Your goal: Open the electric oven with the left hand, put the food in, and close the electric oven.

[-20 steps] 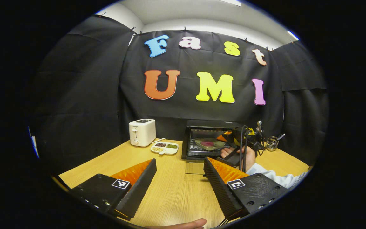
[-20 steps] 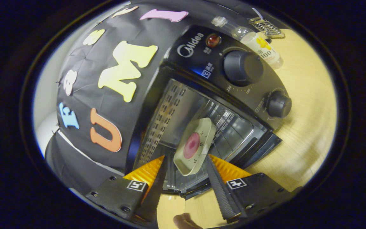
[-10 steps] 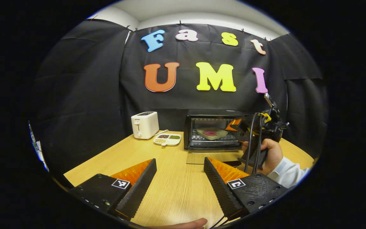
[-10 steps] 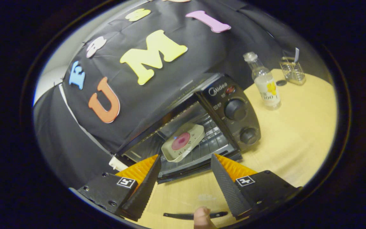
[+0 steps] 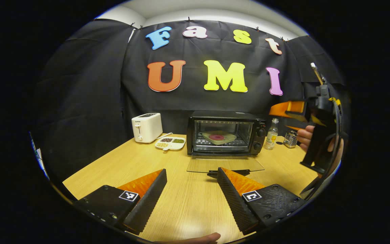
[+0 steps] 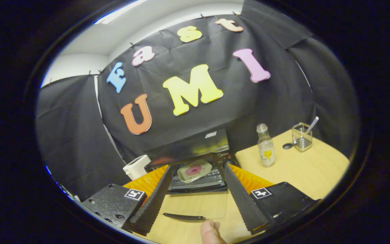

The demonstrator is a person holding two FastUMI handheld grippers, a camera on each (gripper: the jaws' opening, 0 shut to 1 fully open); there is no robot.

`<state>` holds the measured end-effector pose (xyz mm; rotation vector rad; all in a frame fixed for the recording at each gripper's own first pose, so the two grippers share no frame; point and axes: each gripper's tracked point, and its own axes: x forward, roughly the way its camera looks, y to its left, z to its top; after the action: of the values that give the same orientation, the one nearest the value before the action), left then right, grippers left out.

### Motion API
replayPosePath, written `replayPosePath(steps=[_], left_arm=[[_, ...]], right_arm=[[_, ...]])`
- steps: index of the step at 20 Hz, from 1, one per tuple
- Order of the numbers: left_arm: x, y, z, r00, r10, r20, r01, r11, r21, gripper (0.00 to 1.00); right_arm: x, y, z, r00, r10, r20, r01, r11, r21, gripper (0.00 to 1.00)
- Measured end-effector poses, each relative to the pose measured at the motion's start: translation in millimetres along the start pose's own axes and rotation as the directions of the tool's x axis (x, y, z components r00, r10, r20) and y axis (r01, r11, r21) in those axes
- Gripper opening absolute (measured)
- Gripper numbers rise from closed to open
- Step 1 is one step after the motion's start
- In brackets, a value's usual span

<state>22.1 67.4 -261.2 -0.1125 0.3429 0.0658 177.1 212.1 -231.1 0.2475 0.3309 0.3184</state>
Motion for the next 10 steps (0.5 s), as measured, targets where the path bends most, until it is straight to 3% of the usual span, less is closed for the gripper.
replayPosePath(steps=[4, 5, 6, 10], left_arm=[[17.5, -20.9, -10.3, 0.999, -0.031, -0.042, 0.032, 0.999, 0.023, 0.95], [21.8, -25.5, -13.8, 0.998, -0.037, -0.056, 0.039, 0.999, 0.024, 0.95], [26.2, -30.2, -19.3, 0.996, -0.044, -0.071, 0.046, 0.999, 0.024, 0.95], [41.2, -51.3, -36.0, 0.988, -0.079, -0.131, 0.081, 0.997, 0.008, 0.96]], right_arm=[[-54.8, -17.6, 47.6, 0.997, -0.019, 0.074, 0.025, 0.997, -0.078, 0.94], [-67.5, -21.9, 60.2, 0.995, -0.020, 0.101, 0.031, 0.994, -0.103, 0.99], [-80.3, -27.4, 71.6, 0.992, -0.024, 0.127, 0.041, 0.991, -0.128, 0.94], [-126.1, -44.2, 102.0, 0.974, -0.049, 0.223, 0.091, 0.979, -0.183, 0.94]])
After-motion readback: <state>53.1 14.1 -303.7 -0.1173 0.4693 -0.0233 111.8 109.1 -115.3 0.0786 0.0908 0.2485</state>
